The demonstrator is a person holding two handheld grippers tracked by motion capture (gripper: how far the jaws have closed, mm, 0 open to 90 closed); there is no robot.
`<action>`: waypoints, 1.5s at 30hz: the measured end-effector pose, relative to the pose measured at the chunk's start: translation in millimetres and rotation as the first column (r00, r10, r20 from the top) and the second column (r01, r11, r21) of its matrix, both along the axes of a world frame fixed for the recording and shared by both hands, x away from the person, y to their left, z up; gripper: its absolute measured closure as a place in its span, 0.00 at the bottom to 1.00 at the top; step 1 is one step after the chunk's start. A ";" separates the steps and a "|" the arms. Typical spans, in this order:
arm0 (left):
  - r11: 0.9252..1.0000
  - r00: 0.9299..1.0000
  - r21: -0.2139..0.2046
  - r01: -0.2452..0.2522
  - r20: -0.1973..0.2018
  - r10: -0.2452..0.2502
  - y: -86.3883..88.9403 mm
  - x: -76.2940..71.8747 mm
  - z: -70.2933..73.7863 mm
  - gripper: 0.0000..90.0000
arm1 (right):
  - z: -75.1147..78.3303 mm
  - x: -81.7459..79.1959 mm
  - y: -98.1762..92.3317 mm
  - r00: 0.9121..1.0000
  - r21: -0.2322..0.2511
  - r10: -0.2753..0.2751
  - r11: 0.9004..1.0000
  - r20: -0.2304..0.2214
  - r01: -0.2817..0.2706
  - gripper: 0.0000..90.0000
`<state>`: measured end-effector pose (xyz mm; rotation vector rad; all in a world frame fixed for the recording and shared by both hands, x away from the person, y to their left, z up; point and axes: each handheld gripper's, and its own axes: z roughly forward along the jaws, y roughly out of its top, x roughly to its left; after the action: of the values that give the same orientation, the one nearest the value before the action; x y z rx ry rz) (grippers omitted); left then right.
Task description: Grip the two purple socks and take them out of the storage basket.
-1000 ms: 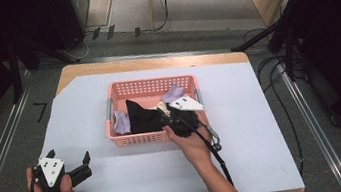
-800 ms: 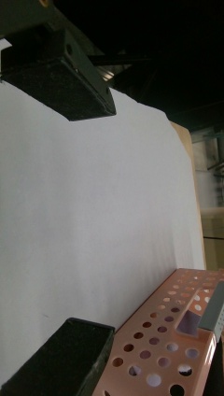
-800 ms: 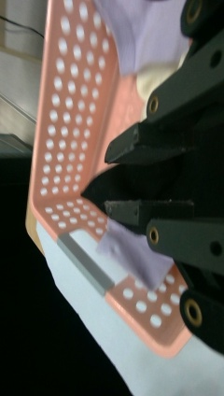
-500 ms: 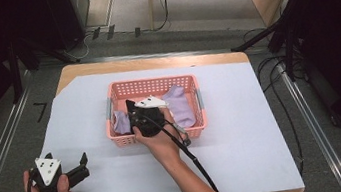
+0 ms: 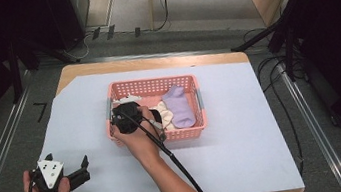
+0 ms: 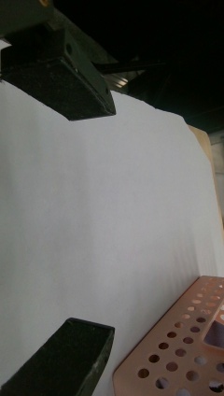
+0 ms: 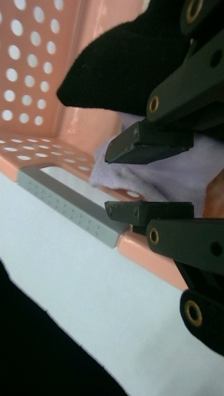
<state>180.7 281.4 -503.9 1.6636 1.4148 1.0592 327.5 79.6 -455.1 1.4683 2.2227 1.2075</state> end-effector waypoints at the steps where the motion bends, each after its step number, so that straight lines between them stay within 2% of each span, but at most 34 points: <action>1: 1.000 1.000 0.000 0.000 0.000 0.000 0.0 0.0 0.0 0.00 | 0.0 0.0 0.0 1.000 0.000 0.000 1.000 0.000 0.000 0.80; 2: 1.000 1.000 0.001 -0.002 -0.003 0.002 -0.4 -0.1 0.1 0.00 | -1.2 0.7 1.1 1.000 -0.008 0.001 1.000 -0.003 -0.001 0.84; 3: 1.000 1.000 0.001 0.001 0.002 -0.001 -0.3 0.2 -0.2 0.00 | -1.4 1.0 2.4 1.000 -0.008 -0.006 1.000 -0.028 0.006 0.94; 4: 1.000 1.000 0.000 -0.001 0.003 0.001 -0.5 0.1 -0.3 0.00 | -0.8 0.8 1.6 0.999 -0.009 -0.008 1.000 -0.035 0.008 1.00; 5: 1.000 1.000 0.000 0.001 0.002 -0.001 -0.5 0.2 -0.4 0.00 | -0.5 1.4 -0.7 0.999 -0.001 -0.002 1.000 -0.051 0.002 1.00; 6: 1.000 1.000 0.000 0.004 0.000 -0.004 -0.4 0.4 -0.2 0.00 | 3.0 -0.7 -4.9 0.999 0.019 0.020 1.000 -0.038 -0.019 1.00; 7: 1.000 1.000 0.003 0.003 -0.005 -0.003 -0.4 0.7 -0.2 0.00 | 3.0 -0.7 -4.9 0.999 0.019 0.020 1.000 -0.038 -0.019 1.00; 8: 1.000 1.000 0.006 0.006 -0.017 -0.006 -0.4 0.9 0.2 0.00 | 6.2 -2.3 -8.9 1.000 0.045 0.018 0.999 -0.019 -0.017 1.00; 9: 1.000 1.000 0.006 0.004 -0.019 -0.004 -1.3 2.0 -0.4 0.00 | 15.9 -5.2 -21.3 0.999 0.077 -0.007 0.997 0.035 0.004 1.00; 10: 1.000 1.000 0.006 0.004 -0.019 -0.004 -1.3 2.0 -0.4 0.00 | 21.7 -6.4 -29.3 0.998 0.088 -0.018 0.996 0.058 0.013 1.00; 11: 1.000 1.000 0.012 0.007 -0.025 -0.007 -1.3 2.3 -0.3 0.00 | 21.7 -6.4 -29.3 0.998 0.088 -0.018 0.996 0.058 0.013 1.00; 12: 1.000 1.000 0.014 0.008 -0.025 -0.007 -1.6 2.5 -0.4 0.00 | 27.3 -7.3 -37.9 0.996 0.101 -0.032 0.995 0.086 0.023 1.00; 13: 1.000 1.000 0.016 0.009 -0.026 -0.009 -1.6 2.5 -0.5 0.00 | 40.6 -8.5 -60.9 0.989 0.118 -0.071 0.991 0.128 0.056 1.00; 14: 1.000 1.000 0.016 0.009 -0.026 -0.009 -1.6 2.5 -0.5 0.00 | 40.6 -8.5 -60.9 0.989 0.118 -0.071 0.991 0.128 0.056 1.00; 16: 1.000 1.000 0.008 0.006 -0.029 -0.006 -1.0 2.7 -0.4 0.00 | 48.3 -7.7 -79.9 0.983 0.125 -0.104 0.989 0.150 0.086 1.00; 17: 1.000 1.000 0.005 0.004 -0.028 -0.004 -0.7 2.8 -0.5 0.00 | 53.2 -6.1 -100.6 0.976 0.122 -0.142 0.985 0.164 0.123 1.00; 18: 1.000 1.000 -0.007 0.000 -0.028 0.000 0.7 2.8 -0.3 0.00 | 54.3 -5.3 -110.1 0.972 0.125 -0.167 0.981 0.166 0.147 1.00; 19: 1.000 1.000 -0.007 0.000 -0.028 0.000 0.7 2.8 -0.3 0.00 | 54.3 -5.3 -110.1 0.972 0.125 -0.167 0.981 0.166 0.147 1.00; 20: 1.000 1.000 -0.011 -0.002 -0.028 0.002 1.2 2.5 -0.1 0.00 | 53.6 -3.6 -128.5 0.960 0.105 -0.208 0.976 0.187 0.191 1.00; 22: 1.000 1.000 -0.015 -0.001 -0.024 0.001 1.8 2.4 -0.2 0.00 | 50.8 -2.8 -144.7 0.944 0.083 -0.251 0.967 0.213 0.239 1.00; 23: 1.000 1.000 -0.013 0.000 -0.024 0.000 1.7 2.3 -0.2 0.00 | 50.8 -2.8 -144.7 0.944 0.083 -0.251 0.967 0.213 0.239 1.00; 25: 1.000 1.000 -0.008 0.000 -0.021 0.000 0.6 2.3 -0.7 0.00 | 47.5 -3.1 -156.1 0.931 0.085 -0.292 0.956 0.222 0.280 1.00; 26: 1.000 1.000 0.000 0.001 -0.023 -0.001 0.1 2.3 -0.6 0.00 | 45.3 -3.2 -158.3 0.931 0.082 -0.291 0.957 0.222 0.280 1.00; 27: 1.000 1.000 0.006 0.003 -0.024 -0.002 -0.2 2.3 -0.6 0.00 | 41.8 -3.0 -156.9 0.940 0.076 -0.266 0.964 0.212 0.256 1.00; 28: 1.000 1.000 0.010 0.001 -0.026 -0.001 -0.5 2.1 -0.5 0.00 | 35.7 -2.0 -148.8 0.962 0.054 -0.202 0.979 0.185 0.196 1.00; 29: 1.000 1.000 0.012 0.002 -0.023 -0.002 -0.7 2.1 -0.7 0.00 | 35.7 -2.0 -148.8 0.962 0.054 -0.202 0.979 0.185 0.196 1.00; 30: 1.000 1.000 0.008 0.004 -0.016 -0.003 -0.8 1.9 -0.9 0.00 | 27.2 -0.7 -134.3 0.979 0.022 -0.123 0.992 0.162 0.121 1.00; 32: 1.000 1.000 0.005 0.006 -0.018 -0.006 -0.4 1.5 -0.6 0.00 | 24.4 0.0 -129.3 0.982 0.018 -0.105 0.995 0.155 0.103 1.00; 33: 1.000 1.000 0.000 0.004 -0.017 -0.004 -0.3 1.1 -0.5 0.00 | 21.2 0.9 -123.6 0.986 0.012 -0.077 0.997 0.145 0.076 1.00; 37: 1.000 1.000 -0.002 0.007 -0.010 -0.008 -0.2 0.6 -0.7 0.00 | 10.2 5.7 -101.9 0.997 -0.007 -0.018 1.000 0.073 0.018 0.89; 40: 1.000 1.000 0.005 0.011 -0.013 -0.011 -0.5 1.3 -0.8 0.00 | 2.8 9.3 -87.4 0.999 -0.003 0.003 1.000 0.035 -0.003 0.71; 42: 1.000 1.000 0.009 0.012 -0.012 -0.012 -0.9 1.3 -1.0 0.00 | 0.7 9.6 -83.8 0.999 -0.015 0.010 1.000 0.036 -0.010 0.68; 45: 1.000 1.000 0.008 0.016 -0.009 -0.015 -0.6 0.9 -0.9 0.00 | -4.3 8.6 -72.4 0.999 -0.076 0.031 0.997 0.038 -0.028 0.57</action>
<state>181.6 280.8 -504.8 1.6842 1.4031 1.0509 336.1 7.2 -459.4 1.3766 2.2456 1.1372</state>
